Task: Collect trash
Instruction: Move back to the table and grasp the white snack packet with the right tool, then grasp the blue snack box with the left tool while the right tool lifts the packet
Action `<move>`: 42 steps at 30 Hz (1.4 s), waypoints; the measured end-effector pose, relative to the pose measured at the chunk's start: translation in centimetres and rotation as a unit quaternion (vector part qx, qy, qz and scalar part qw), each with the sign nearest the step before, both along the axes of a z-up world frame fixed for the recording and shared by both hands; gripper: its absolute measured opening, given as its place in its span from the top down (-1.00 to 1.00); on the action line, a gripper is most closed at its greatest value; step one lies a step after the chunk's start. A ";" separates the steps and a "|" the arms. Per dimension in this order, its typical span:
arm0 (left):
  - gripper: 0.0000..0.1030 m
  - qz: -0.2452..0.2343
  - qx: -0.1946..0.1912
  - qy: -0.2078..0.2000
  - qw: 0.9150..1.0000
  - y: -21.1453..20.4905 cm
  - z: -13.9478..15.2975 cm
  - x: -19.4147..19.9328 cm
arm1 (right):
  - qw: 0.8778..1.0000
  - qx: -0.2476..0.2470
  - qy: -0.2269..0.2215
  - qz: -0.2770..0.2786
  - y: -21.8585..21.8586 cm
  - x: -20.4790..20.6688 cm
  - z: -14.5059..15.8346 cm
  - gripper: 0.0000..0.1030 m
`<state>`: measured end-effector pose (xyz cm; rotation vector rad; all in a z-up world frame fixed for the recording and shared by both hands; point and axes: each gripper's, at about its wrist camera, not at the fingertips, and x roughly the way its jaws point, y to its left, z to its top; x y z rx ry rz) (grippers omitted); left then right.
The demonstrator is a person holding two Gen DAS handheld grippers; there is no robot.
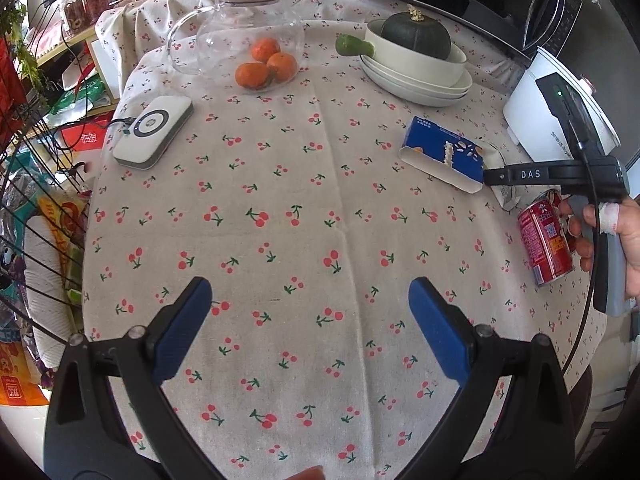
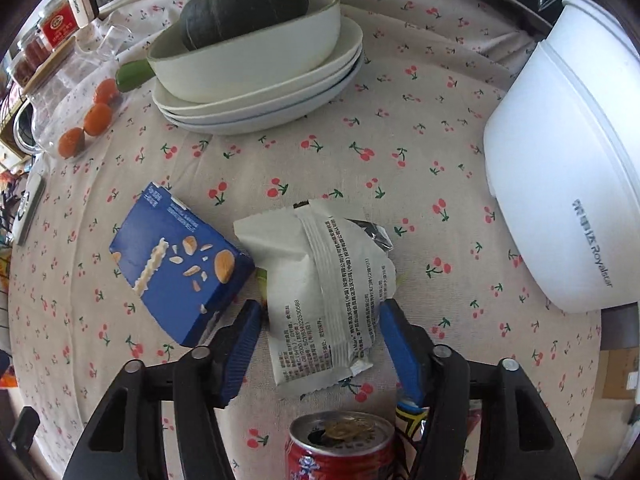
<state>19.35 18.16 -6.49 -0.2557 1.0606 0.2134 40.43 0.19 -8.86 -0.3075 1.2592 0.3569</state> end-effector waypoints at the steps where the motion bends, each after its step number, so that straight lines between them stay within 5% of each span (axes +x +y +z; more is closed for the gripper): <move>1: -0.91 0.000 -0.001 0.000 1.000 -0.1 0.0 0.4 | 1.000 0.013 -0.005 0.004 -0.2 0.0 0.0 0.05; 5: -0.91 -0.002 -0.004 -0.003 1.000 -0.9 -0.2 2.1 | 0.999 0.032 -0.009 0.015 -0.7 -0.4 0.6 0.47; 13: -0.91 -0.070 0.011 -0.041 0.997 -3.1 0.0 7.9 | 0.991 0.091 -0.094 0.026 -3.6 -4.4 9.1 0.50; 18: -0.91 -0.112 0.028 -0.020 0.993 -5.1 -0.4 12.0 | 0.986 0.107 -0.121 0.042 -6.3 -10.0 12.7 0.50; 29: -1.00 -0.162 0.100 0.024 0.981 -9.6 -2.4 17.3 | 0.988 0.126 -0.085 0.005 -15.5 -14.2 9.3 0.50; 37: -1.00 -0.138 0.046 0.034 0.989 -8.8 -2.5 18.2 | 0.990 0.124 -0.064 -0.008 -17.7 -15.4 7.5 0.50; 42: -1.00 -0.146 0.061 0.056 0.986 -10.0 -3.9 18.3 | 0.989 0.130 -0.065 0.003 -17.2 -16.2 8.1 0.50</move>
